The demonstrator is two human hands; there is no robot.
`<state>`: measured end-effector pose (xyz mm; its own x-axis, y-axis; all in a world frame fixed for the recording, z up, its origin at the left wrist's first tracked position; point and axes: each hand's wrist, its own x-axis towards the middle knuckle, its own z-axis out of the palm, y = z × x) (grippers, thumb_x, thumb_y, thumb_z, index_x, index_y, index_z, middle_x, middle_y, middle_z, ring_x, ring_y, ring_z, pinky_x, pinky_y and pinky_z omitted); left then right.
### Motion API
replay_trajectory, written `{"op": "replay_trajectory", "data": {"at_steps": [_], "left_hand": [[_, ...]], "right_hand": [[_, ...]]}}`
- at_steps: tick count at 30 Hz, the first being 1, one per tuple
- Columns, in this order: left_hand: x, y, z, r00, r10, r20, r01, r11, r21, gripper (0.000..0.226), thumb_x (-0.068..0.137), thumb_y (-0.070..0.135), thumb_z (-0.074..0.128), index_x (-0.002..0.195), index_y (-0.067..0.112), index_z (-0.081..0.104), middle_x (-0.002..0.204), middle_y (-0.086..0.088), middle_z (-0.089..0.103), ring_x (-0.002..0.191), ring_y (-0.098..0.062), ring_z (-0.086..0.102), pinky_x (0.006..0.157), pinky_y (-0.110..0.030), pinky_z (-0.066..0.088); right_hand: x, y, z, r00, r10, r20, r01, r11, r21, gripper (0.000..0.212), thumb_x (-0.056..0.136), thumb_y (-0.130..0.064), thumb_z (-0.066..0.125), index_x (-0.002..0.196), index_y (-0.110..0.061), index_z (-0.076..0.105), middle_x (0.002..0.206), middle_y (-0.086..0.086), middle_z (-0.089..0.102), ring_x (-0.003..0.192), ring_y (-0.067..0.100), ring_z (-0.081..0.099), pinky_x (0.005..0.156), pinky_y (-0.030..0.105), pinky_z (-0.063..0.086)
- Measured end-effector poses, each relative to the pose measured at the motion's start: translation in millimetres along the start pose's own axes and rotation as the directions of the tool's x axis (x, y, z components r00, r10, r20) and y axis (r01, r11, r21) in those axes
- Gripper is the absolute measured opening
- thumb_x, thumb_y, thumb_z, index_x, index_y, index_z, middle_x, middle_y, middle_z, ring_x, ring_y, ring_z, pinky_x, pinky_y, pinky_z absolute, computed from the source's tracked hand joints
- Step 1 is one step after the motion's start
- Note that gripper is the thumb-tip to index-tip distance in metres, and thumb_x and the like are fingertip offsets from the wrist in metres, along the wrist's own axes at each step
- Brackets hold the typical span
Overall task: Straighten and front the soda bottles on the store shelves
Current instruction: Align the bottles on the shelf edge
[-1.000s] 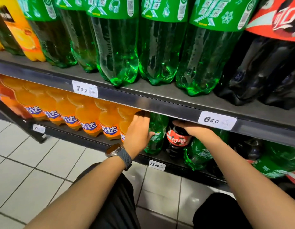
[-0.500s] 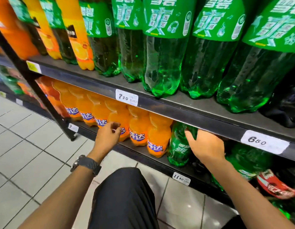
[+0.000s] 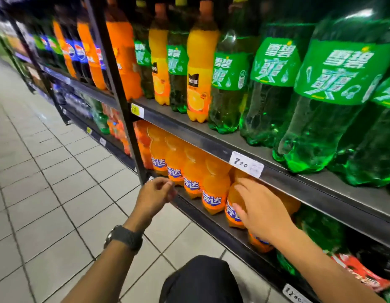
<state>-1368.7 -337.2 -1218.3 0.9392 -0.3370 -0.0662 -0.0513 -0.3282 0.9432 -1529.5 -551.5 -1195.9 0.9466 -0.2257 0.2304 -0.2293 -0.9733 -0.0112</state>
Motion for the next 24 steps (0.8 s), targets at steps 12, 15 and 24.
{"op": "replay_trajectory", "data": {"at_steps": [12, 15, 24], "left_hand": [[-6.5, 229.2, -100.8, 0.897, 0.356, -0.264, -0.409, 0.893, -0.185, 0.022, 0.093, 0.02, 0.057, 0.089, 0.04, 0.065, 0.075, 0.0, 0.07, 0.061, -0.012, 0.062, 0.058, -0.033, 0.052], [-2.9, 286.1, -116.1, 0.887, 0.367, -0.282, -0.432, 0.874, -0.224, 0.016, 0.094, 0.022, 0.056, 0.09, 0.035, 0.065, 0.076, -0.002, 0.071, 0.06, -0.011, 0.062, 0.055, -0.031, 0.05], [20.6, 423.6, -164.2, 0.878, 0.39, -0.277, -0.447, 0.876, -0.182, 0.013, 0.091, 0.024, 0.06, 0.102, 0.032, 0.062, 0.093, 0.004, 0.07, 0.086, -0.015, 0.067, 0.078, -0.04, 0.056]], "right_hand": [[120.4, -78.1, -236.8, 0.99, 0.021, -0.142, 0.068, 0.803, 0.593, 0.013, 0.088, -0.036, 0.058, 0.099, -0.032, 0.065, 0.076, -0.013, 0.066, 0.063, 0.0, 0.056, 0.06, 0.019, 0.043], [137.6, -88.2, -300.5, 0.972, 0.036, -0.231, 0.107, 0.808, 0.58, 0.019, 0.087, -0.039, 0.058, 0.103, -0.03, 0.062, 0.083, -0.014, 0.067, 0.063, -0.001, 0.056, 0.064, 0.021, 0.047], [192.4, -107.8, -447.6, 0.923, 0.061, -0.379, 0.171, 0.819, 0.548, 0.03, 0.089, -0.038, 0.058, 0.118, -0.032, 0.054, 0.107, -0.019, 0.058, 0.09, 0.001, 0.056, 0.079, 0.028, 0.05]]}}
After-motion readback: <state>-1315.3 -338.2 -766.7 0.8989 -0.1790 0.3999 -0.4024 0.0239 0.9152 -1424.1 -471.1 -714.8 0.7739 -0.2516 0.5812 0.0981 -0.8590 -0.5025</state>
